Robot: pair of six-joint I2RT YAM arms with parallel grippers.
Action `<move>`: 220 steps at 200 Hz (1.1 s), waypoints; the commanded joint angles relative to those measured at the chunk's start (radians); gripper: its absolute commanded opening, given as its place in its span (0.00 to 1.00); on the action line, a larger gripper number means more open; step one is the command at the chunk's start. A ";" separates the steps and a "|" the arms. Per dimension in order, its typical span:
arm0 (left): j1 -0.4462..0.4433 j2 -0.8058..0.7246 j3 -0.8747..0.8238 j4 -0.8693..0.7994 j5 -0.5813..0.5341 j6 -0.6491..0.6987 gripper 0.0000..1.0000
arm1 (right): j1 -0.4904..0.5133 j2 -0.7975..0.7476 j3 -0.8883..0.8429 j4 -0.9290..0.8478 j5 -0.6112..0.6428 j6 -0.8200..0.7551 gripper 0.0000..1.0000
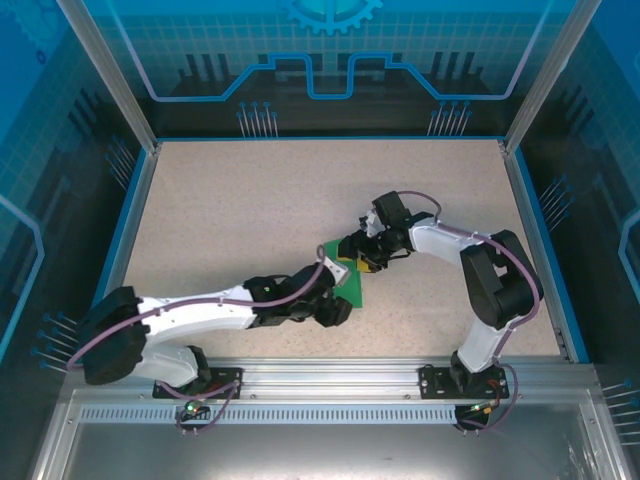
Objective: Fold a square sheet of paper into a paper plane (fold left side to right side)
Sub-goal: Fold the triangle a second time at the center of the table.
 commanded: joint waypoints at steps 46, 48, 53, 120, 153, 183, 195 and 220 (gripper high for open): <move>-0.087 0.257 0.250 -0.152 -0.203 0.042 0.64 | -0.009 -0.011 0.026 -0.033 -0.026 0.025 0.57; -0.087 0.264 0.258 -0.161 -0.209 0.041 0.64 | -0.009 -0.011 0.026 -0.033 -0.025 0.025 0.57; -0.089 0.280 0.274 -0.180 -0.221 0.039 0.65 | -0.009 -0.011 0.026 -0.033 -0.025 0.026 0.57; -0.103 0.468 0.447 -0.354 -0.364 0.015 0.68 | -0.003 -0.003 0.027 -0.028 -0.022 0.031 0.57; -0.105 0.503 0.470 -0.357 -0.388 0.034 0.67 | -0.001 -0.002 0.026 -0.027 -0.022 0.031 0.57; -0.105 0.497 0.461 -0.338 -0.387 0.054 0.60 | -0.002 0.000 0.024 -0.027 -0.018 0.029 0.57; -0.106 0.483 0.446 -0.320 -0.378 0.060 0.56 | -0.001 -0.002 0.024 -0.028 -0.016 0.028 0.57; -0.106 0.447 0.414 -0.289 -0.354 0.062 0.41 | -0.001 -0.001 0.026 -0.039 -0.007 0.019 0.57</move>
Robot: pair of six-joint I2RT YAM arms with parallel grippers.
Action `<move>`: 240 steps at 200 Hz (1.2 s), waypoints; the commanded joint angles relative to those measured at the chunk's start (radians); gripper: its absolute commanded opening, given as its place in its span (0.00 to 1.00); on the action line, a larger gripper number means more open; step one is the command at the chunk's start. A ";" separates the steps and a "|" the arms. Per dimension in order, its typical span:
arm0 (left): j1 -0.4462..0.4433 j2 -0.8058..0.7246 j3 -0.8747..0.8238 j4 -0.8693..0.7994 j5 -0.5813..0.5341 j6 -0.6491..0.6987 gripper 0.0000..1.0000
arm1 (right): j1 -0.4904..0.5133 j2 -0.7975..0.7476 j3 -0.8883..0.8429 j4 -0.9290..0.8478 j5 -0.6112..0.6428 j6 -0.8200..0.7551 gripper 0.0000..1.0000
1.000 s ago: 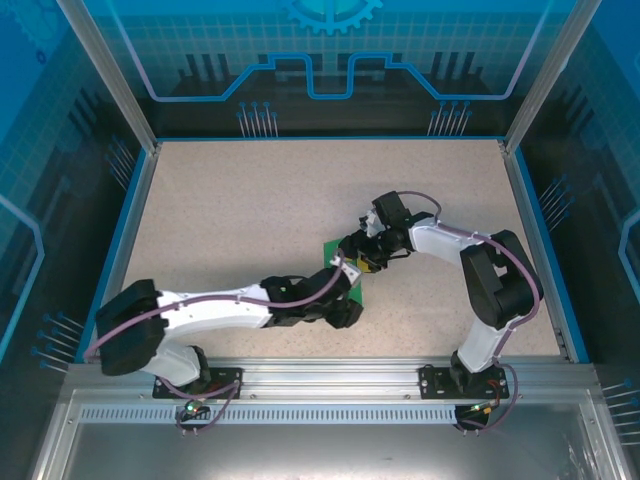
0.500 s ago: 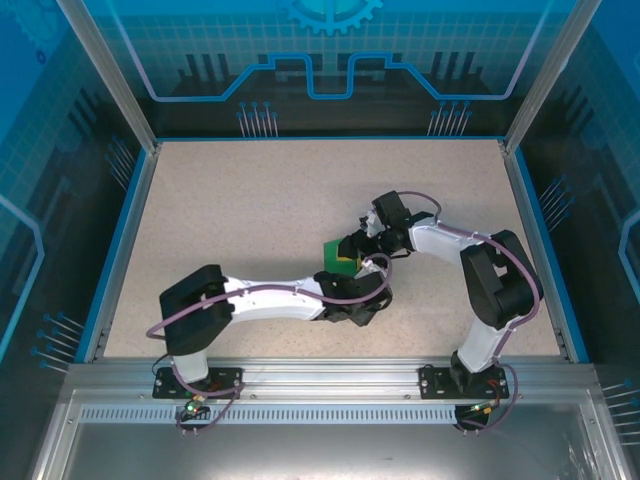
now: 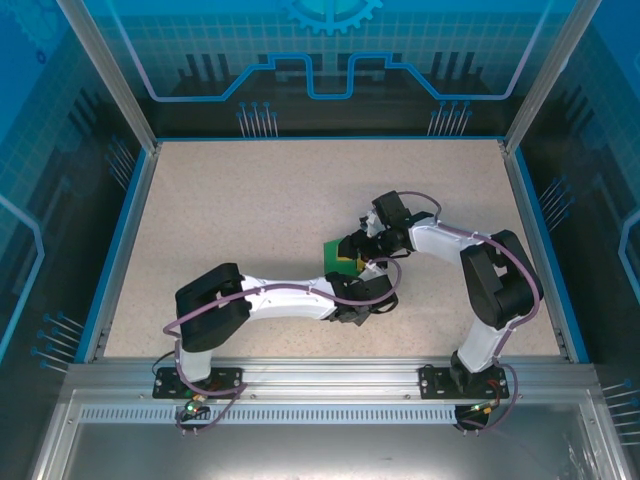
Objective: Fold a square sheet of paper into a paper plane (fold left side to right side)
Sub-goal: Fold the triangle a second time at the center of the table.
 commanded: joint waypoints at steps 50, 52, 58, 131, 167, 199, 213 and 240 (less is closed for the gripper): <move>-0.008 -0.088 -0.069 0.062 0.018 0.025 0.14 | -0.003 0.002 0.029 -0.045 0.007 -0.012 0.58; -0.008 -0.089 -0.071 0.062 0.019 0.026 0.13 | -0.002 0.001 0.030 -0.046 0.007 -0.013 0.58; -0.008 -0.092 -0.072 0.062 0.020 0.026 0.11 | -0.002 0.000 0.033 -0.048 0.010 -0.017 0.58; 0.043 -0.192 -0.152 0.138 0.141 0.002 0.00 | -0.023 -0.053 0.077 -0.032 0.031 -0.069 0.65; 0.102 -0.253 -0.225 0.237 0.284 -0.030 0.00 | -0.062 -0.161 0.070 -0.022 0.095 -0.096 0.79; 0.165 -0.292 -0.288 0.305 0.384 -0.073 0.00 | -0.112 -0.285 -0.014 -0.010 0.133 -0.116 0.84; 0.199 -0.309 -0.318 0.336 0.435 -0.087 0.00 | -0.123 -0.325 -0.055 -0.022 0.128 -0.138 0.79; 0.275 -0.340 -0.370 0.386 0.534 -0.106 0.00 | -0.119 -0.369 -0.149 -0.025 0.108 -0.154 0.57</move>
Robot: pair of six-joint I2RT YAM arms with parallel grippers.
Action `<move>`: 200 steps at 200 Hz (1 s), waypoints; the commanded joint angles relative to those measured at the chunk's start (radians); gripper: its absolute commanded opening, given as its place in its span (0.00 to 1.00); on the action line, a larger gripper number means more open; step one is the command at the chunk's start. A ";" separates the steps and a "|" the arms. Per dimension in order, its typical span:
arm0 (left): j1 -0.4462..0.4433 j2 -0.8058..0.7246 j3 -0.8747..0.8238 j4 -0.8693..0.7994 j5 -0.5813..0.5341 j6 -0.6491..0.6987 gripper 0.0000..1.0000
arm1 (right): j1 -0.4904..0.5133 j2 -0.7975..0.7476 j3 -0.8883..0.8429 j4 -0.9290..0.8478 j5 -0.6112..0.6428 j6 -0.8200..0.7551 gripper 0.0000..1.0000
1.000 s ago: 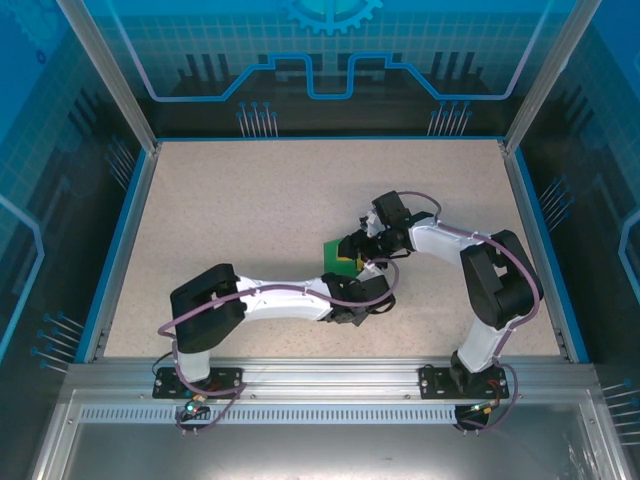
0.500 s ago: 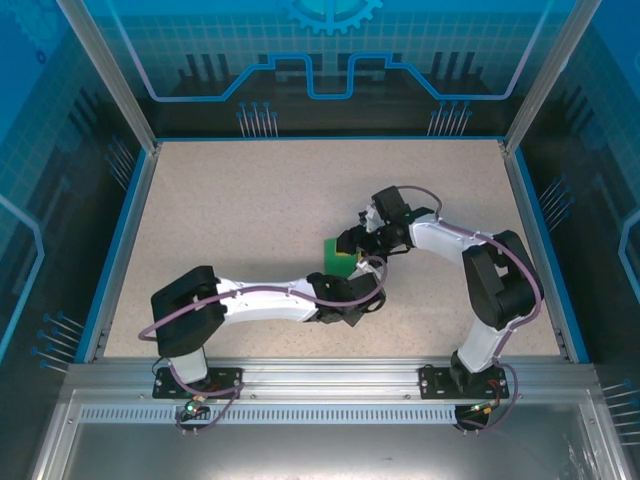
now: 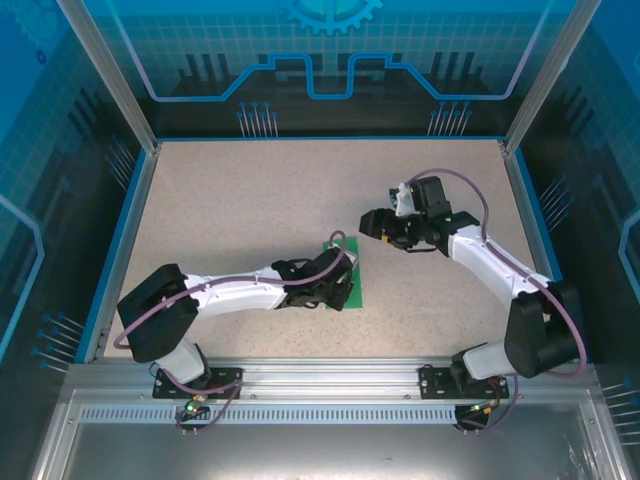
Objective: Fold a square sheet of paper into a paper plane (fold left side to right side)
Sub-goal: Fold the triangle a second time at the center of the table.
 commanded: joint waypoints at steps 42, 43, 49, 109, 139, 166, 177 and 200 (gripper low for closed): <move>0.151 -0.060 -0.066 0.085 0.264 -0.026 0.00 | 0.071 -0.020 -0.238 0.043 -0.007 0.025 0.19; 0.153 -0.060 -0.067 0.085 0.266 -0.026 0.00 | 0.072 -0.019 -0.239 0.044 -0.005 0.026 0.18; 0.162 -0.058 -0.064 0.076 0.272 -0.020 0.00 | 0.089 -0.008 -0.245 0.046 0.001 0.028 0.14; 0.215 -0.020 -0.039 -0.013 0.275 0.036 0.00 | 0.212 0.125 -0.233 0.029 0.068 0.037 0.00; 0.232 -0.007 -0.037 -0.028 0.277 0.055 0.00 | 0.236 0.172 -0.214 0.004 0.088 0.031 0.00; 0.244 0.011 -0.034 -0.027 0.278 0.067 0.00 | 0.251 0.203 -0.202 -0.026 0.112 0.023 0.00; 0.247 0.021 -0.033 -0.022 0.279 0.072 0.00 | 0.256 0.214 -0.198 -0.037 0.123 0.020 0.00; 0.255 0.039 -0.024 -0.019 0.284 0.078 0.00 | 0.262 0.228 -0.191 -0.059 0.136 0.013 0.00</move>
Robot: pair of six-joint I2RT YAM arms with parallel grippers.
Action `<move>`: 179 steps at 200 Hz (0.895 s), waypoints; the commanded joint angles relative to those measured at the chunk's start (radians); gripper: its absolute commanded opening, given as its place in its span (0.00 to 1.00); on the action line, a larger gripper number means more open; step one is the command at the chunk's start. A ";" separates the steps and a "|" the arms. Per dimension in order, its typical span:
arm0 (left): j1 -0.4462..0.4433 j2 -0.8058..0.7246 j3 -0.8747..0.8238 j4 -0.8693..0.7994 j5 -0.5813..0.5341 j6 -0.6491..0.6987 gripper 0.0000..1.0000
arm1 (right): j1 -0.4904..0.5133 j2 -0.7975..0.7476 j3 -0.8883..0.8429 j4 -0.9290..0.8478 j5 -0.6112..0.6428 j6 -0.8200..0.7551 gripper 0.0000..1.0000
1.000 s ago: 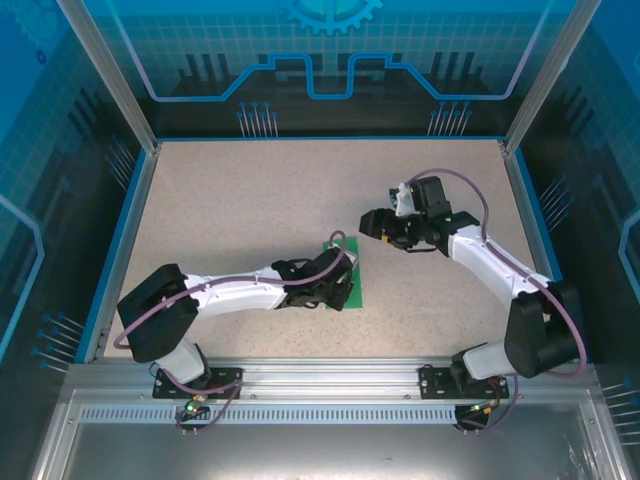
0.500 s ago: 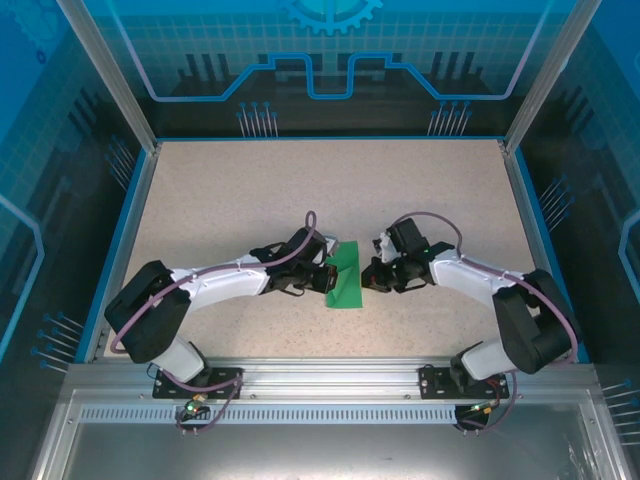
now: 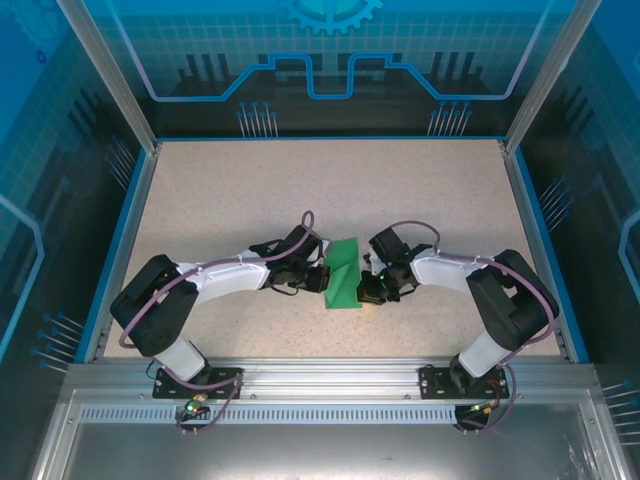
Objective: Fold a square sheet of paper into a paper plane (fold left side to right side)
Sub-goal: Fold the triangle a second time at the center of the table.
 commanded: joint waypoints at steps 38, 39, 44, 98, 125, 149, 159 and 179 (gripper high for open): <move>0.024 0.059 0.052 -0.018 0.033 0.053 0.00 | 0.024 0.035 0.032 -0.081 0.050 -0.026 0.00; 0.025 0.060 0.053 -0.018 0.034 0.053 0.00 | 0.025 0.035 0.031 -0.081 0.050 -0.026 0.00; 0.026 0.064 0.056 -0.018 0.036 0.054 0.00 | 0.025 0.035 0.032 -0.083 0.050 -0.027 0.00; 0.030 0.109 0.087 -0.019 0.051 0.072 0.00 | 0.030 0.034 0.038 -0.097 0.059 -0.032 0.00; 0.030 0.131 0.097 -0.019 0.058 0.076 0.00 | 0.032 0.031 0.039 -0.103 0.063 -0.034 0.00; 0.031 0.140 0.096 -0.019 0.054 0.077 0.00 | 0.032 0.031 0.039 -0.104 0.064 -0.036 0.00; 0.031 0.143 0.096 -0.015 0.051 0.075 0.00 | 0.030 0.031 0.039 -0.107 0.066 -0.036 0.00; 0.033 0.148 0.097 -0.012 0.048 0.075 0.00 | 0.033 0.033 0.043 -0.111 0.068 -0.038 0.00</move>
